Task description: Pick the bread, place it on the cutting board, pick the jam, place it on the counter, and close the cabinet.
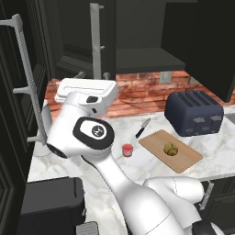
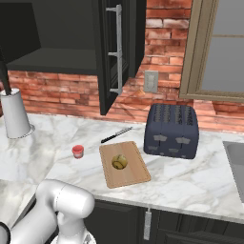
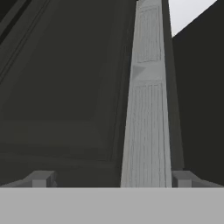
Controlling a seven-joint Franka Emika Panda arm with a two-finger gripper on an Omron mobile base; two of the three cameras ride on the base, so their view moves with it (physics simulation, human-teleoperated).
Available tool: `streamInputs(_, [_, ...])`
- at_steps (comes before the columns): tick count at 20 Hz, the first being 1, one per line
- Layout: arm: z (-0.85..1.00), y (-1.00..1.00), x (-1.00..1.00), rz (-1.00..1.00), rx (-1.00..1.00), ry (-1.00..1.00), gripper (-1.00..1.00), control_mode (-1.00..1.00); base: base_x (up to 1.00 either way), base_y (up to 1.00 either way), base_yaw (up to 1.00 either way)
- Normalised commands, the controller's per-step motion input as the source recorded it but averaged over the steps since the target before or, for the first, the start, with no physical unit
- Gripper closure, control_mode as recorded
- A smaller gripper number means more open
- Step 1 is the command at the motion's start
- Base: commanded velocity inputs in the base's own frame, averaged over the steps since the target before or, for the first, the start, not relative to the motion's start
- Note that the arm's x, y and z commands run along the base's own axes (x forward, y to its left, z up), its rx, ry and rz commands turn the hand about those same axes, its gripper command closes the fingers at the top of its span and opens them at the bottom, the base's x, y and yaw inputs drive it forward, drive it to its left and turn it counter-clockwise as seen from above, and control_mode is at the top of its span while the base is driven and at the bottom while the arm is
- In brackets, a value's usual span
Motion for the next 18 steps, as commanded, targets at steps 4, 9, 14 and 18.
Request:
streamInputs(4, [0.0,-0.2,0.24,0.0,0.0,0.0,-1.0,-1.0,0.0,0.0,0.0])
streamInputs(9, [0.0,-0.23,0.29,0.0,0.0,0.0,-1.0,-1.0,0.0,0.0,0.0])
streamInputs(14, [0.0,-0.3,0.3,0.0,0.01,0.0,-1.0,-1.0,0.0,0.0,0.0])
streamInputs(18, [0.0,-0.3,0.16,0.0,0.02,0.0,-1.0,-1.0,0.0,0.0,0.0])
